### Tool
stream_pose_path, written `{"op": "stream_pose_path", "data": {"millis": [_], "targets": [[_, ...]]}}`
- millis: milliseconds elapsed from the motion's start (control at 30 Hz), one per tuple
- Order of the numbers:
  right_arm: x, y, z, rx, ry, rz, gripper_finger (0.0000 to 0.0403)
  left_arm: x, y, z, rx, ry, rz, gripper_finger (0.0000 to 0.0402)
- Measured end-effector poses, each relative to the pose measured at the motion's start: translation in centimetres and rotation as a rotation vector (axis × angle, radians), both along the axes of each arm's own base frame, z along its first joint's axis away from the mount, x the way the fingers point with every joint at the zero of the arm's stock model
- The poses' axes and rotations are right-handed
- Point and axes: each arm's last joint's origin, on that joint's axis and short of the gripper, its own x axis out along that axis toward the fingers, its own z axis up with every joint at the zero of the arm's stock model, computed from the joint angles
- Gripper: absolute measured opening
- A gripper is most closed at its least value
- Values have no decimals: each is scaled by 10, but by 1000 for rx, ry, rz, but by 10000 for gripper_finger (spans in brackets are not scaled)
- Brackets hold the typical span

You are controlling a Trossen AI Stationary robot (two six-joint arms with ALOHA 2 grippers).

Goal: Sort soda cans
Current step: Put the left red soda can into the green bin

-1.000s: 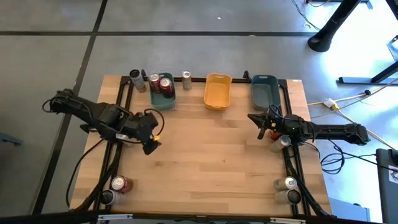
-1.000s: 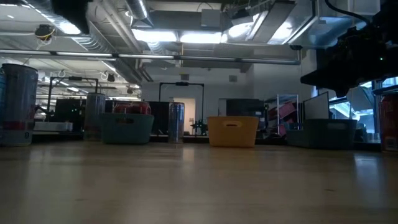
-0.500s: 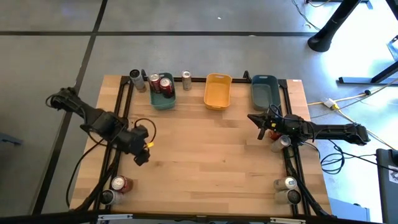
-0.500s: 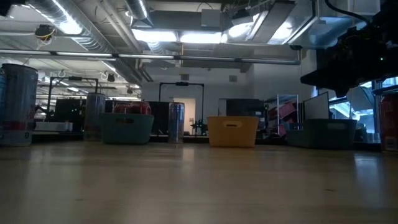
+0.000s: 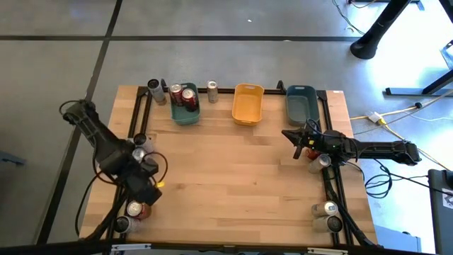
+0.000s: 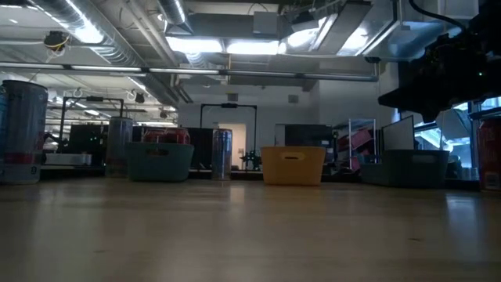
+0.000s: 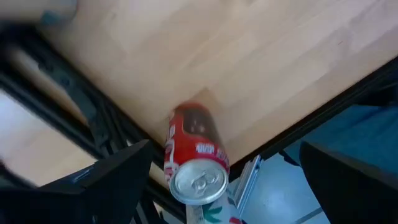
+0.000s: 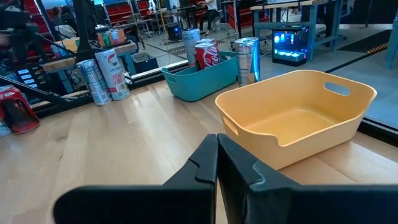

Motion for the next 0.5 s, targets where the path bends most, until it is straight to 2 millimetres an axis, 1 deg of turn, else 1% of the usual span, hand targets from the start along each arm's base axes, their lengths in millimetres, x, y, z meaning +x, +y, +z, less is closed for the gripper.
{"op": "stream_pose_path", "data": {"millis": [167,300,400,500], "targets": [[0,0,0,0,0,0,10,-10,-17,-4,-9,31,47,392],[0,0,0,0,0,0,10,-18,-29,-14,-4,51,61,392],[0,0,0,0,0,0,10,-19,-35,-22,-8,52,51,392],[0,0,0,0,0,-1,10,-19,-38,-25,-15,51,61,392]]}}
